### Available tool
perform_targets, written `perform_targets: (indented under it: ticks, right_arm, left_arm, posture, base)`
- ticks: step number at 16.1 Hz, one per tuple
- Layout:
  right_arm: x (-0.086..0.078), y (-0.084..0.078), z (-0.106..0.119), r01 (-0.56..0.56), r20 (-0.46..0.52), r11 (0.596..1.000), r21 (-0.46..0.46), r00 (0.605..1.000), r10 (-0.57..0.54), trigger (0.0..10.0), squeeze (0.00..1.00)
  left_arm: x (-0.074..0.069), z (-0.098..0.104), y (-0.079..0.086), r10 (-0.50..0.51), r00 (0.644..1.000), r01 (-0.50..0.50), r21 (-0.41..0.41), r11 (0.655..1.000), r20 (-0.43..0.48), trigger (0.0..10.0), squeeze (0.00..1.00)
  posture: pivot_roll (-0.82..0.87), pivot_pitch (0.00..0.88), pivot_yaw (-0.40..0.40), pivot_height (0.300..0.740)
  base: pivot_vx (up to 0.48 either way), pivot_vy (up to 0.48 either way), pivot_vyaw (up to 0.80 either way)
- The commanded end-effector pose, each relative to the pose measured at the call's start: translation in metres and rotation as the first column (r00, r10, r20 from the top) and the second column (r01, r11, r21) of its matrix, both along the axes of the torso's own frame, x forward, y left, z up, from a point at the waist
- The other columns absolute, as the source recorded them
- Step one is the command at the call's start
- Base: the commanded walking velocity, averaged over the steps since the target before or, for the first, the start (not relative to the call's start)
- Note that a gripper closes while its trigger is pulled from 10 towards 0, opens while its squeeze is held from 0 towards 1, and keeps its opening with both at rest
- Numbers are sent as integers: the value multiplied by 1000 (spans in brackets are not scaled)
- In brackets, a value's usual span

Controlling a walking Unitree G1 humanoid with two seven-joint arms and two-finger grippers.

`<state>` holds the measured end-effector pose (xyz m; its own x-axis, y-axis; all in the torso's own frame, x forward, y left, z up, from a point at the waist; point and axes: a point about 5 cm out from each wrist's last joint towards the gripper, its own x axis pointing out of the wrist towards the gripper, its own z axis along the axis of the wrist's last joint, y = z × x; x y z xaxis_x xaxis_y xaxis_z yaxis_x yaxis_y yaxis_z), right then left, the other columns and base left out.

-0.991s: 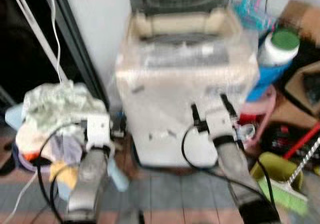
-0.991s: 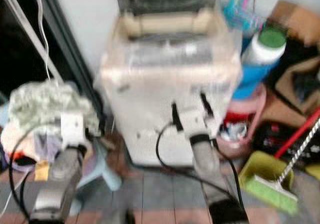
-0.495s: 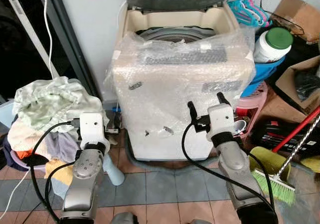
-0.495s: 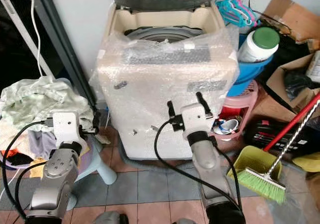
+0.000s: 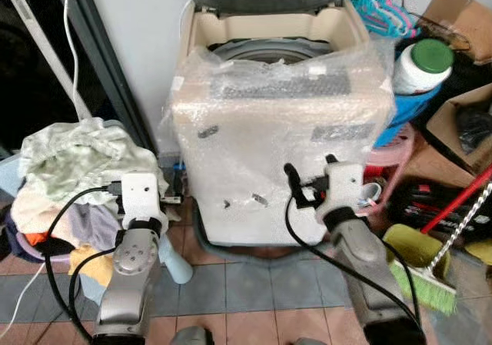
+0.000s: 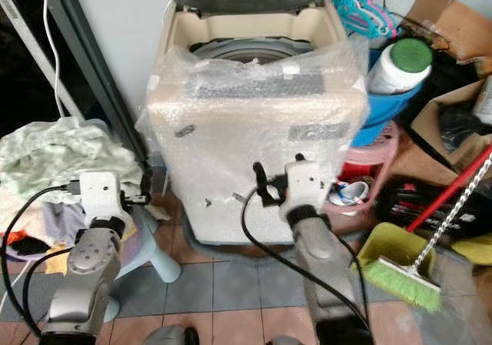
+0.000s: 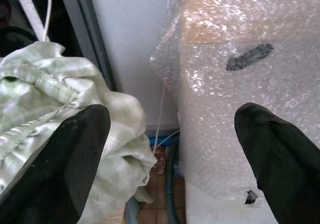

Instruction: Clothes washing

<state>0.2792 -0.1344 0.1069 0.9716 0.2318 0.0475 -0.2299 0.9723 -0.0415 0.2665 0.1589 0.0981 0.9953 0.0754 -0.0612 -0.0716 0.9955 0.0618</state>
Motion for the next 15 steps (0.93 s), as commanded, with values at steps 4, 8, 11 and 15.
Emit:
perform_targets:
  ticks: [4, 8, 11, 15]
  right_arm:
    - [5, 9, 19, -57, 52, 996, 62, 997, 54, 10000, 0]
    - [7, 6, 19, -59, 42, 996, 67, 998, 57, 10000, 0]
    - [8, 4, 22, -49, 50, 997, 67, 998, 46, 10000, 0]
    - [10, 5, 25, -61, 60, 997, 56, 996, 58, 10000, 0]
  left_arm:
    - [-3, -1, 8, 51, 999, -51, 6, 999, -8, 10000, 0]
    - [-5, 0, 5, 26, 1000, -26, -36, 999, 0, 10000, 0]
    - [-6, 1, 6, 35, 999, -35, -30, 999, 5, 10000, 0]
    - [-5, 1, 6, 40, 999, -39, -44, 998, 3, 10000, 0]
  posture:
    - [-48, 41, 61, 740]
    - [-40, 47, 52, 740]
    - [-41, 48, 51, 740]
    - [-41, 45, 48, 740]
  base:
    - [0, 0, 734]
    - [0, 0, 703]
    - [0, 0, 677]
    - [0, 0, 675]
